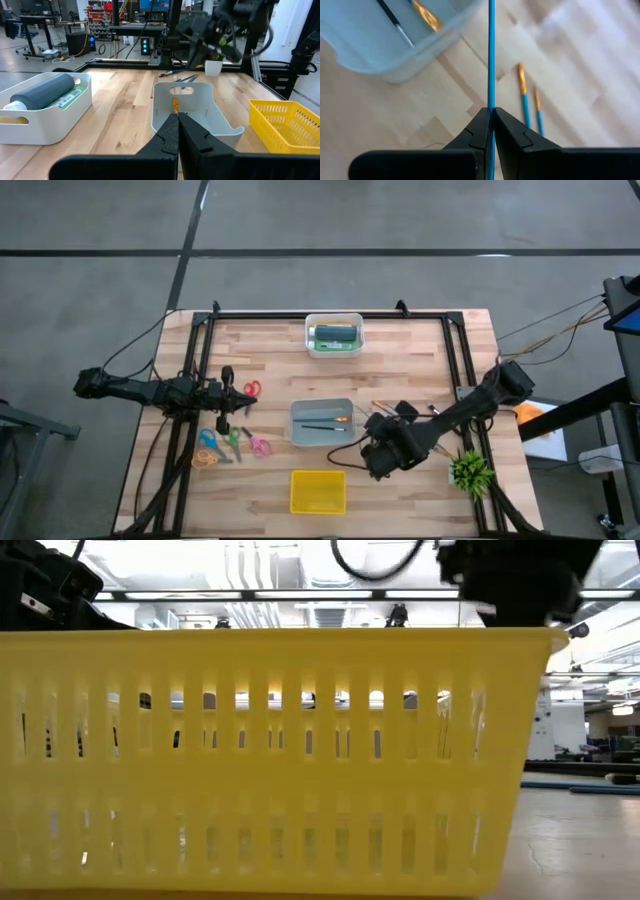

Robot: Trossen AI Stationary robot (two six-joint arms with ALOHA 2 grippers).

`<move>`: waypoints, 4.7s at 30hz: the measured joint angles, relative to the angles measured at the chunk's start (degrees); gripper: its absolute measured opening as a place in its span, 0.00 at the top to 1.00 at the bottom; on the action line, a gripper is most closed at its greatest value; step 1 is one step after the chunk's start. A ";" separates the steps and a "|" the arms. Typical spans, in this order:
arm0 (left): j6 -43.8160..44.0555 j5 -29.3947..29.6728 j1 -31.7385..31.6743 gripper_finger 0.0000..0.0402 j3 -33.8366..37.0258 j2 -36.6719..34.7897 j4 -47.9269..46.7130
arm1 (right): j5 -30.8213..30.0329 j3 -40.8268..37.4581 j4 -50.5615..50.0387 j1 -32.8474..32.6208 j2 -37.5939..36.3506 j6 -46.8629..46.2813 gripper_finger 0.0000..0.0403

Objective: Pick & Place Paint Supplies
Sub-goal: Put the blue paint brush into the gray bin

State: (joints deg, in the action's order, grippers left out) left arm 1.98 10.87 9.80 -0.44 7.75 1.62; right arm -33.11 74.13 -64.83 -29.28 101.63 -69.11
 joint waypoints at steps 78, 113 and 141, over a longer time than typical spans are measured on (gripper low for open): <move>0.00 0.00 -0.02 1.00 -0.01 0.00 0.00 | 42.10 4.41 41.31 24.51 13.48 64.61 0.94; 0.01 -0.01 0.00 1.00 -0.01 -0.02 0.00 | 31.68 4.88 28.86 23.56 1.60 65.04 0.78; 0.01 -0.01 -0.01 1.00 0.00 0.00 0.00 | 27.09 -16.63 13.58 11.17 -14.76 30.28 0.78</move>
State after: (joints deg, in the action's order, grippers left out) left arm 1.99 10.87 9.79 -0.44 7.75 1.62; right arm -6.02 57.50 -51.25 -18.11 86.86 -38.84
